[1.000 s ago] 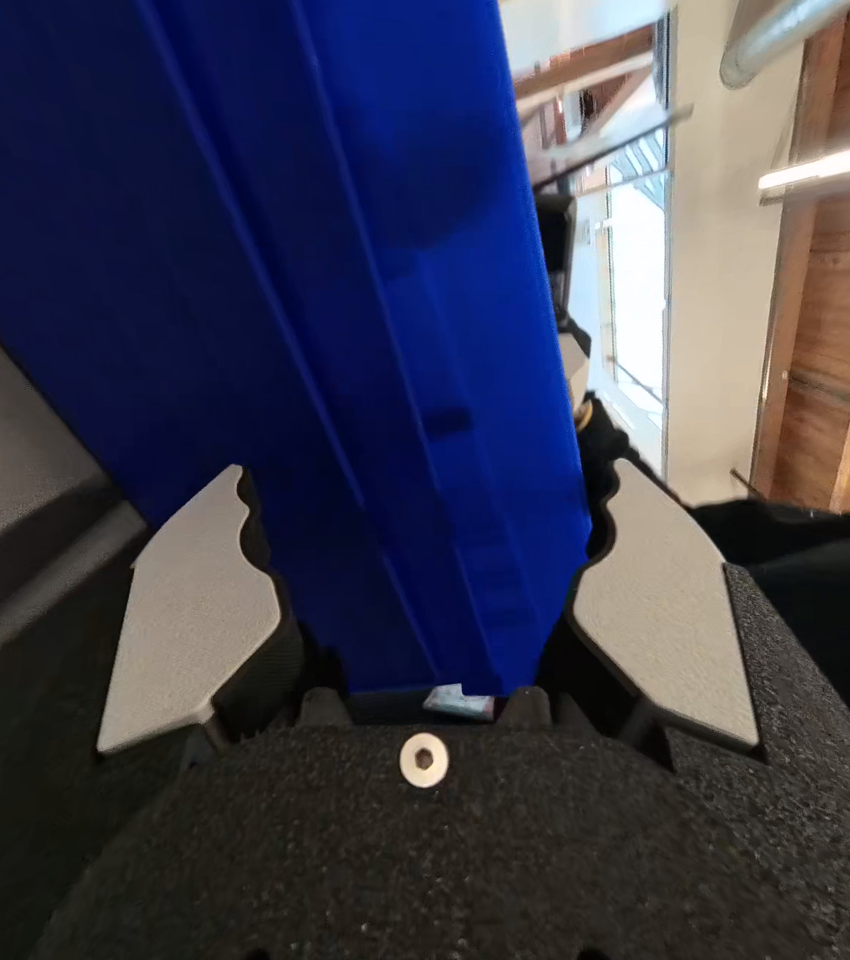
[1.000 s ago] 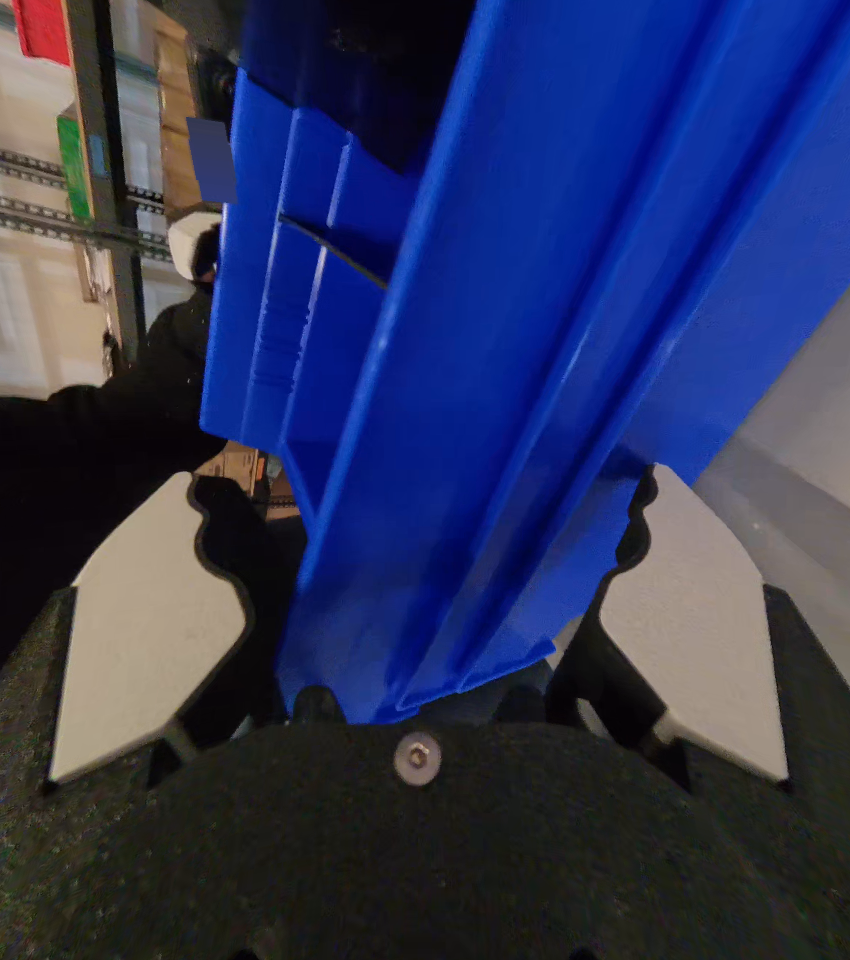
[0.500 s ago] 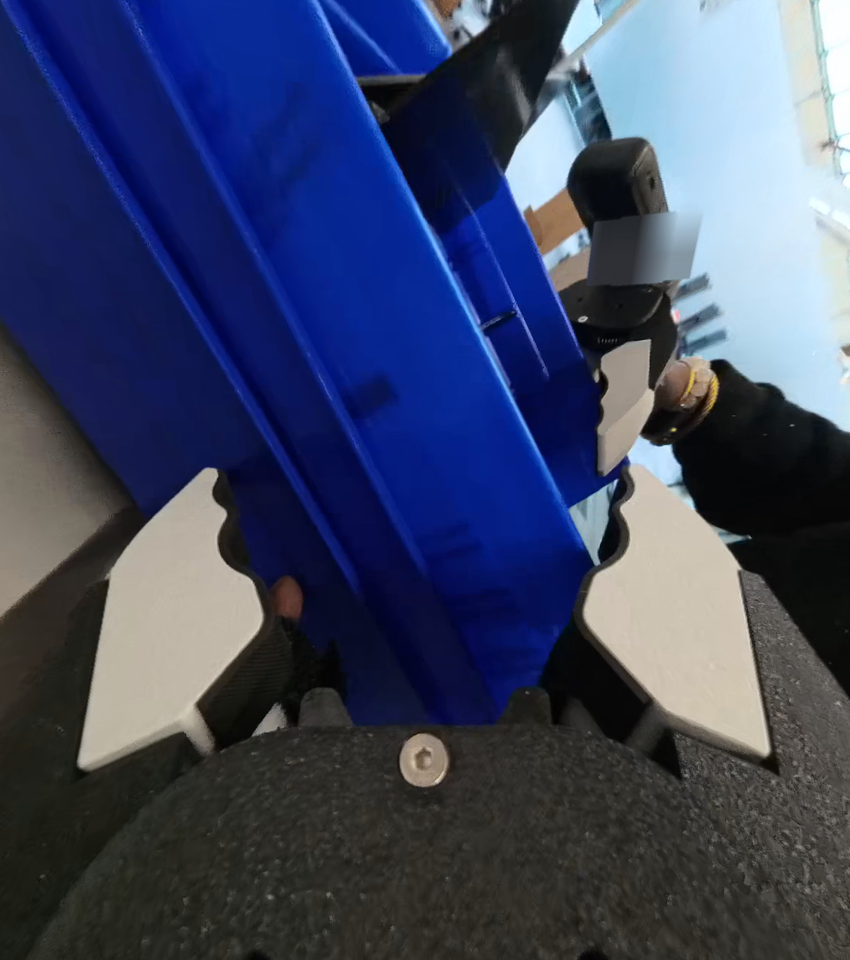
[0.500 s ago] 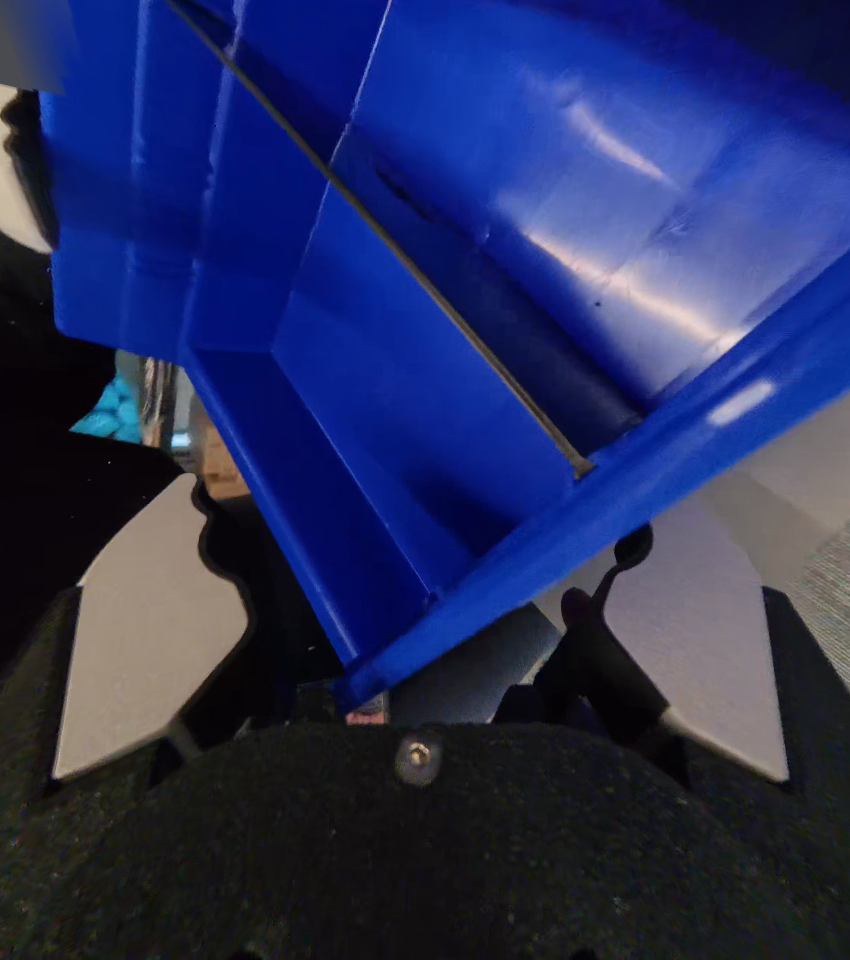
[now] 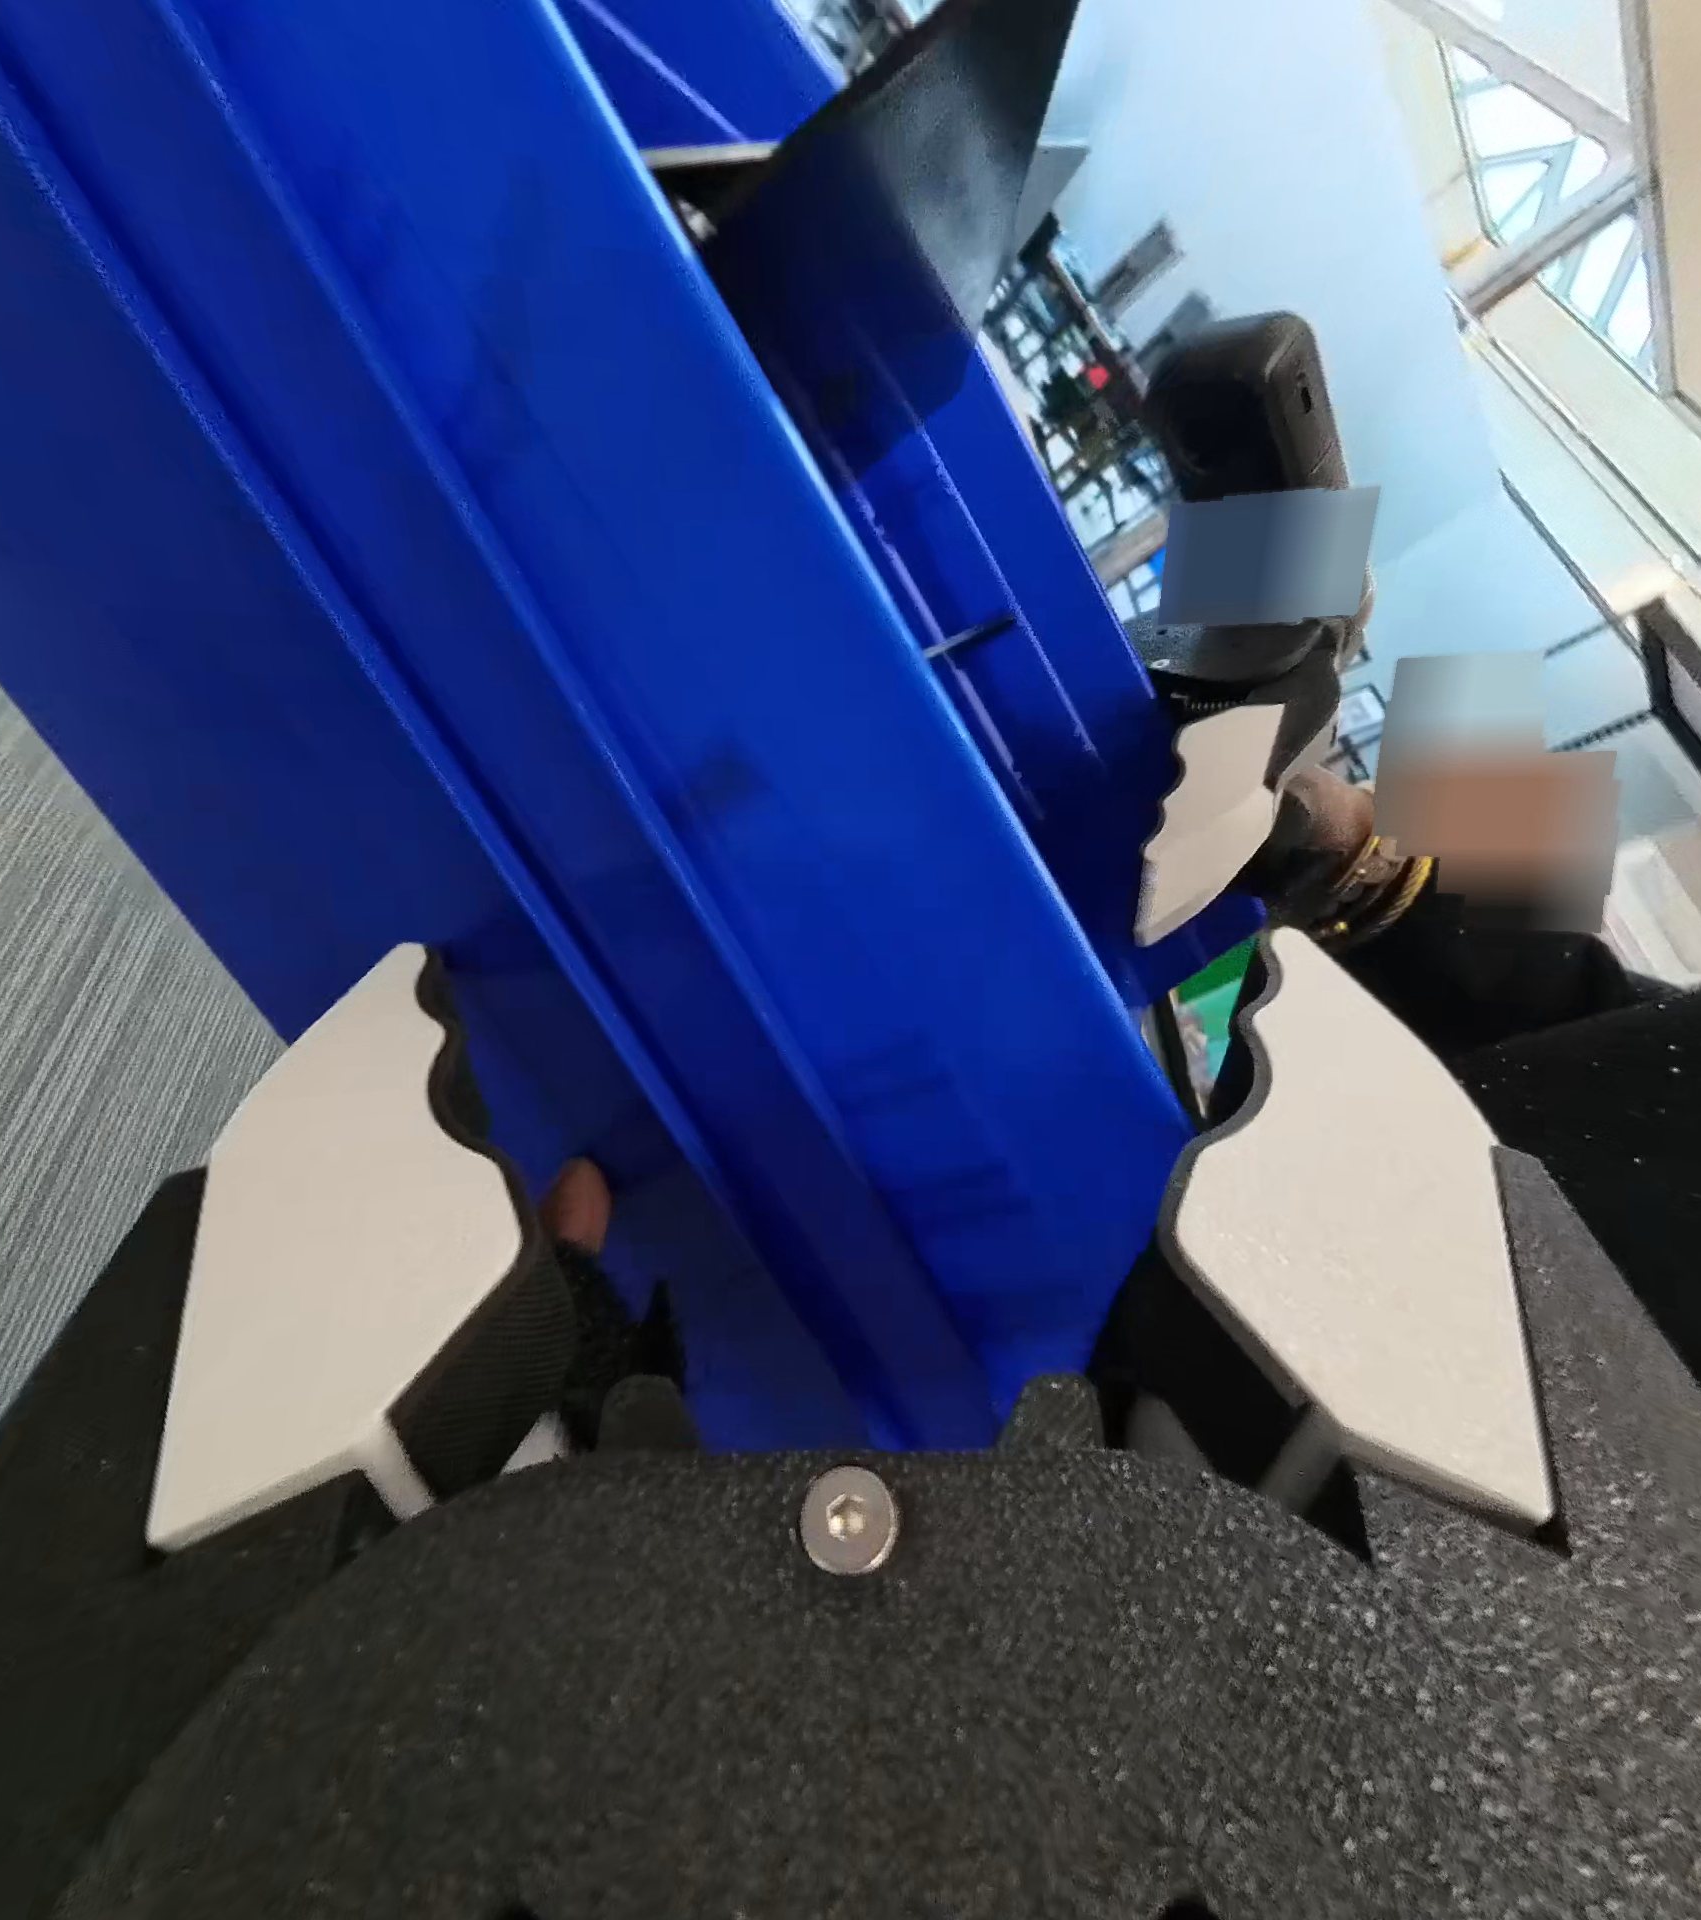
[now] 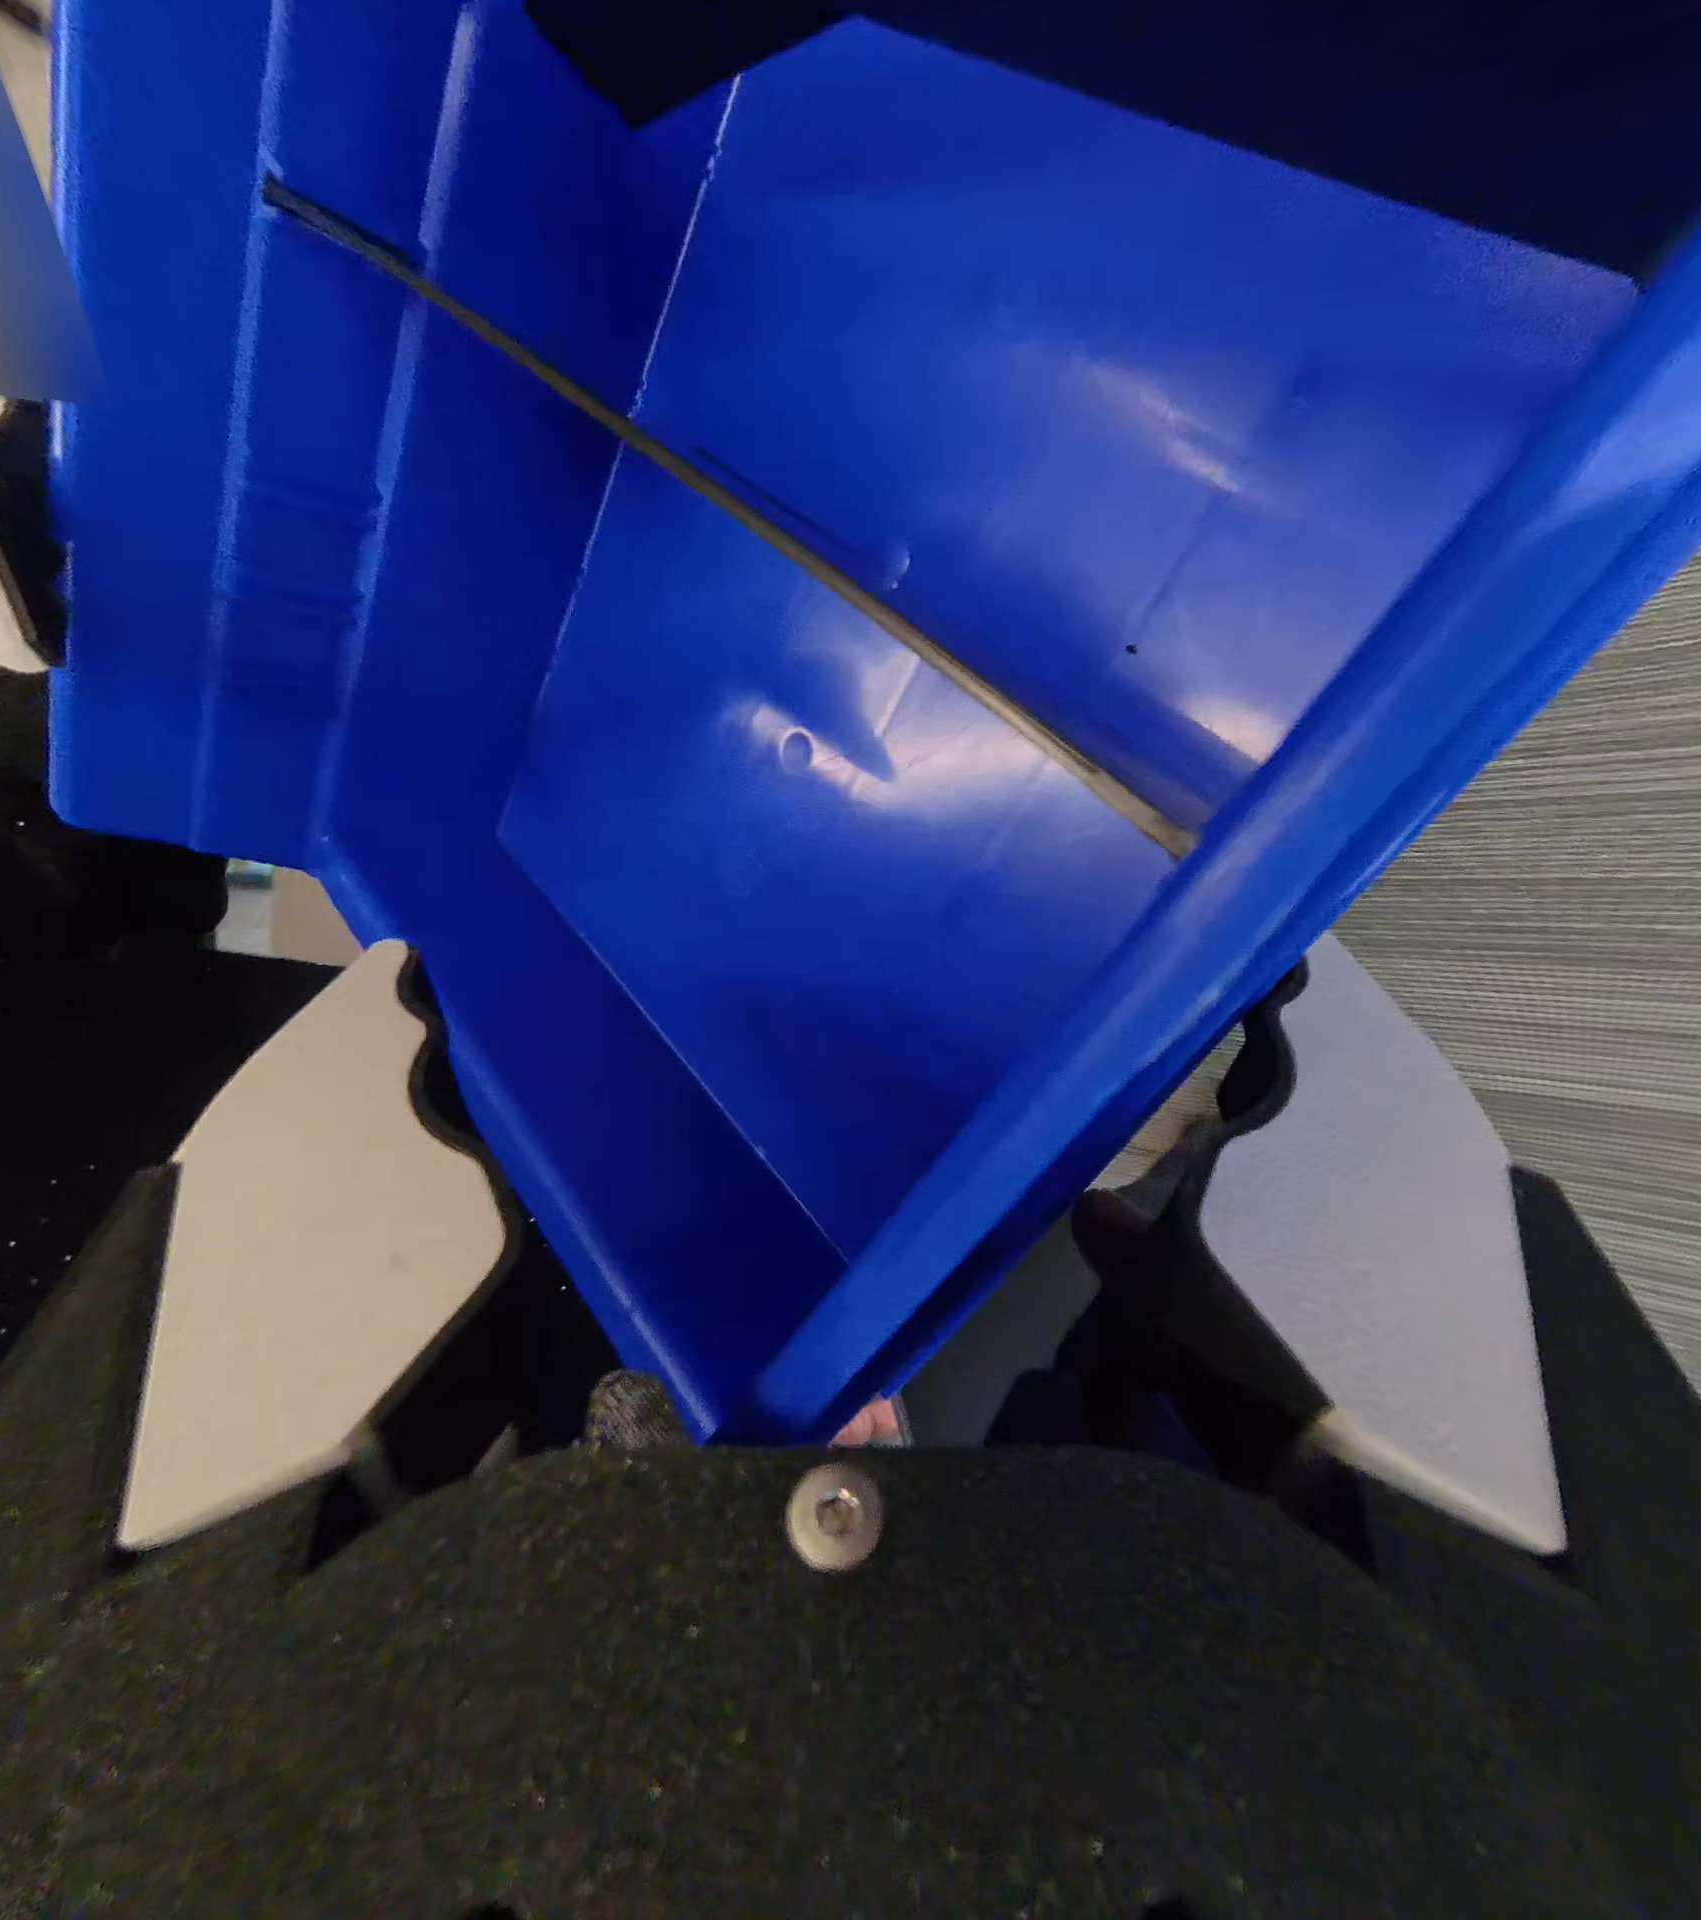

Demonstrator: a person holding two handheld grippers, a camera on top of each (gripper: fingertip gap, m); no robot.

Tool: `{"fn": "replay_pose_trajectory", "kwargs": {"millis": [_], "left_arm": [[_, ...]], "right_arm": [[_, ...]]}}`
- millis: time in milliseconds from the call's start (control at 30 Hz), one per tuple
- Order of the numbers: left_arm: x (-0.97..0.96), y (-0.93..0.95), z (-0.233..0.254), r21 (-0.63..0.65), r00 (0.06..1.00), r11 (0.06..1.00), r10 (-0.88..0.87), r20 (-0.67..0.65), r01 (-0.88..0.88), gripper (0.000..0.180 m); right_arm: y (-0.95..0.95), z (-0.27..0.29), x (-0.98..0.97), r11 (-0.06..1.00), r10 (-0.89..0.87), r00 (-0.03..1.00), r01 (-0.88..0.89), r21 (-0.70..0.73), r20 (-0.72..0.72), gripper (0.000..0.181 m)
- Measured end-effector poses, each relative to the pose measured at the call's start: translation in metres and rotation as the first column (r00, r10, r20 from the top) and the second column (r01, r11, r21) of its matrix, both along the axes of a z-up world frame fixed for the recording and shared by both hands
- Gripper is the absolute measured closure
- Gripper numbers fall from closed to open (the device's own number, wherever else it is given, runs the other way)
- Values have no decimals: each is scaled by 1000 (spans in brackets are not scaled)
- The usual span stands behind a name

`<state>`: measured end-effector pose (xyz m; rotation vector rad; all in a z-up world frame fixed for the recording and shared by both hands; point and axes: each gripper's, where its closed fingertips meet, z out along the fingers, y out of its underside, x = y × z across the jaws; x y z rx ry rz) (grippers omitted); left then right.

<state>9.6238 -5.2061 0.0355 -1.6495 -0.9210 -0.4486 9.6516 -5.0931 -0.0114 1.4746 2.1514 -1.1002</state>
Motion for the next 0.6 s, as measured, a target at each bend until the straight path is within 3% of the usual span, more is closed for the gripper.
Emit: {"fn": "replay_pose_trajectory", "kwargs": {"millis": [267, 600], "left_arm": [[-156, 233, 40, 23, 974, 977, -210, -79, 213, 43], [-414, 482, 44, 61, 898, 897, -433, -72, 438, 44]], "right_arm": [[224, 40, -137, 974, -221, 972, 224, 40, -81, 42], [458, 44, -370, 888, -449, 890, 455, 74, -81, 44]]}}
